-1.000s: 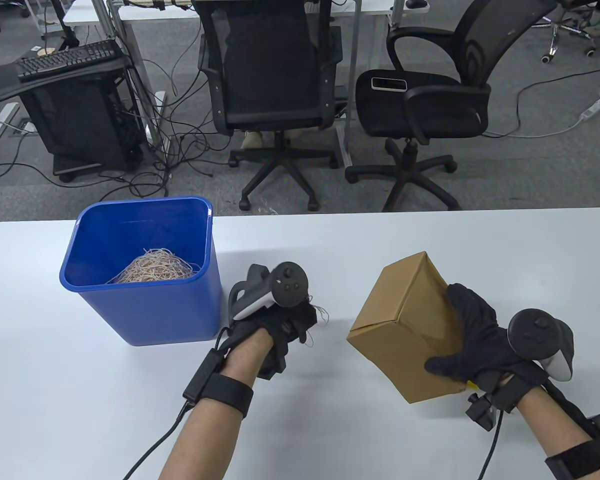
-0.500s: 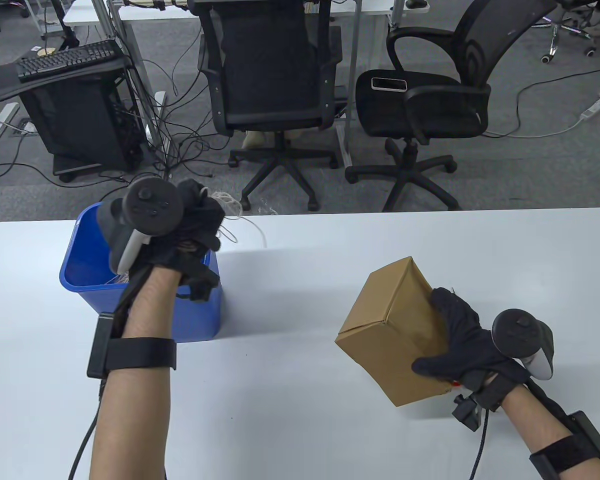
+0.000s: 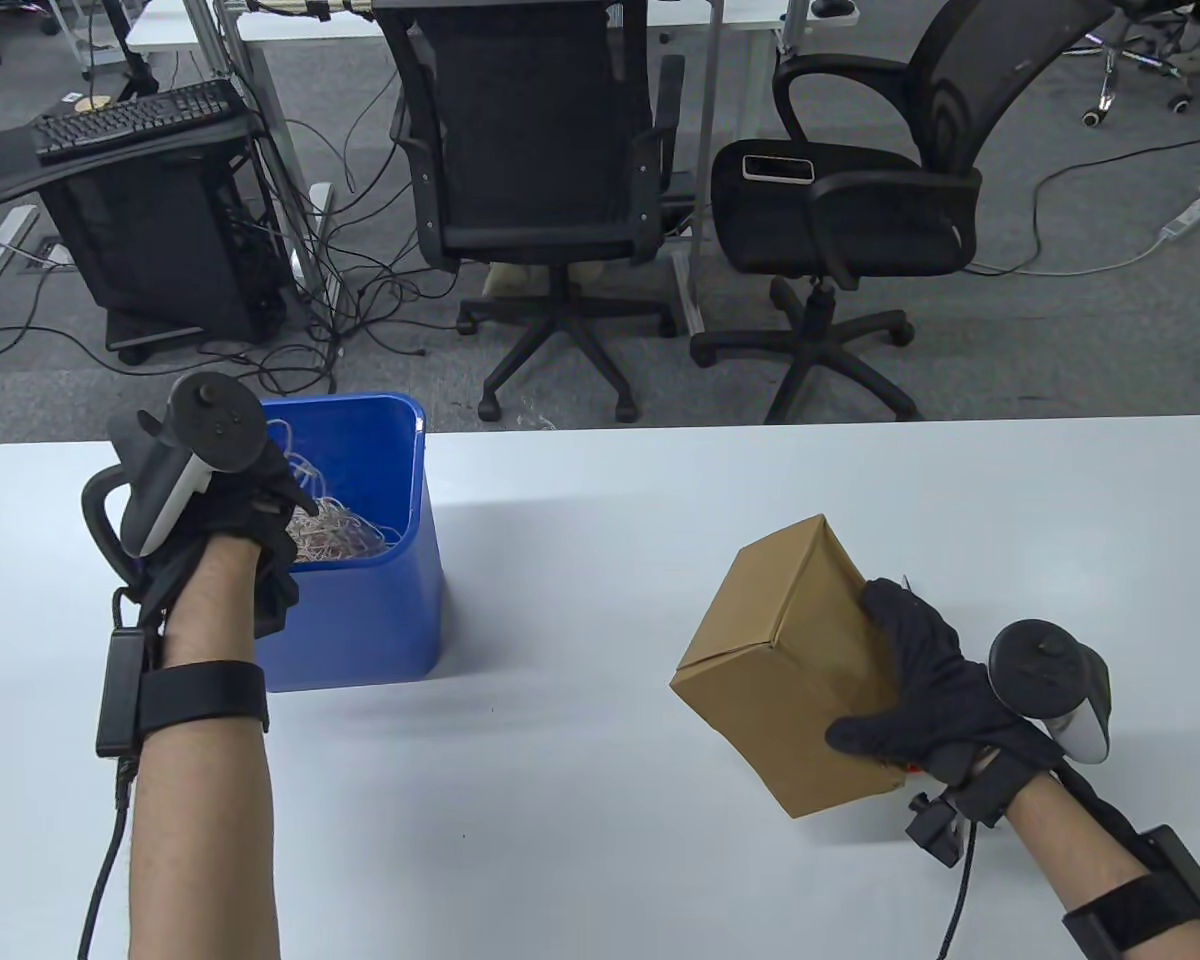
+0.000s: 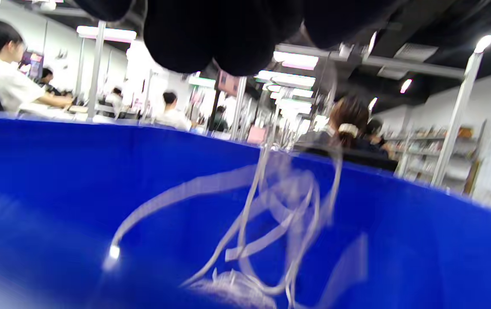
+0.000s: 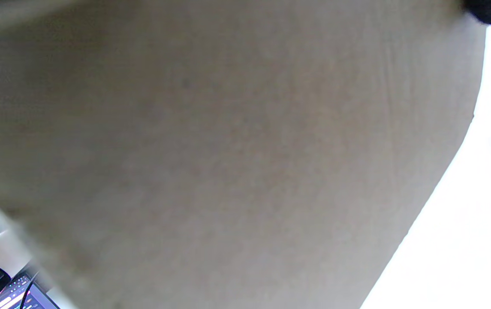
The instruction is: Cut the packaging cotton rope with scissors
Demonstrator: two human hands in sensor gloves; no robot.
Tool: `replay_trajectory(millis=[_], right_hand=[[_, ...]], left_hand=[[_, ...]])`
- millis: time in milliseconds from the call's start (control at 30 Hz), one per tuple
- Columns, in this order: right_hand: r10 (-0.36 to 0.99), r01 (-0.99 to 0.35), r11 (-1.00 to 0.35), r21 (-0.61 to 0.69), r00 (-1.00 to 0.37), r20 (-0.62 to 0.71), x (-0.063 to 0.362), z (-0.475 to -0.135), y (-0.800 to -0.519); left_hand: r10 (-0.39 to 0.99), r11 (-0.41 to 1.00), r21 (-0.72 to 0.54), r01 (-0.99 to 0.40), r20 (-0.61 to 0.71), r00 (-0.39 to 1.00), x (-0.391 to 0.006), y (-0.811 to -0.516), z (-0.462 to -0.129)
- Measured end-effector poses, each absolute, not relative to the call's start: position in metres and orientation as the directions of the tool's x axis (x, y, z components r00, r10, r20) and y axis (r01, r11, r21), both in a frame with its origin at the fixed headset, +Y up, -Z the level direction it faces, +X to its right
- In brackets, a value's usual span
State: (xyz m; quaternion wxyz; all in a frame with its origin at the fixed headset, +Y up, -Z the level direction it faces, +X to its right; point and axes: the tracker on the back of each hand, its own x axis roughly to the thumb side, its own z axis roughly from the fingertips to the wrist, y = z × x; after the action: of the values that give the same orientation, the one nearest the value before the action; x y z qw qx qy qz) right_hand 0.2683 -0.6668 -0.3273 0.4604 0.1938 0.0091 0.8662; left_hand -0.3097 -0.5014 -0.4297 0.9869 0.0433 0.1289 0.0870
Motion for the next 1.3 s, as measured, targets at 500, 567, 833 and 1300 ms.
replay_trajectory(millis=[500, 567, 833, 1300], right_hand=[[0.806, -0.8, -0.562, 0.209, -0.474, 0.354, 0.258, -0.329, -0.668], [0.814, -0.813, -0.544, 0.208, -0.452, 0.364, 0.254, -0.329, -0.665], [0.844, -0.861, -0.463, 0.211, -0.355, 0.403, 0.246, -0.329, -0.656], [0.803, -0.782, -0.559, 0.276, -0.429, 0.413, 0.222, -0.339, -0.66]], left_hand=[[0.328, 0.904, 0.202, -0.378, 0.243, 0.913, -0.234, -0.5, -0.403], [0.373, 0.881, 0.143, -0.451, 0.375, 0.849, -0.201, -0.501, -0.393], [0.8, 0.592, -0.354, -0.724, 0.364, 0.477, -0.114, -0.587, -0.365], [0.855, -0.505, -0.654, -0.563, -0.287, -0.433, -0.053, -0.752, -0.333]])
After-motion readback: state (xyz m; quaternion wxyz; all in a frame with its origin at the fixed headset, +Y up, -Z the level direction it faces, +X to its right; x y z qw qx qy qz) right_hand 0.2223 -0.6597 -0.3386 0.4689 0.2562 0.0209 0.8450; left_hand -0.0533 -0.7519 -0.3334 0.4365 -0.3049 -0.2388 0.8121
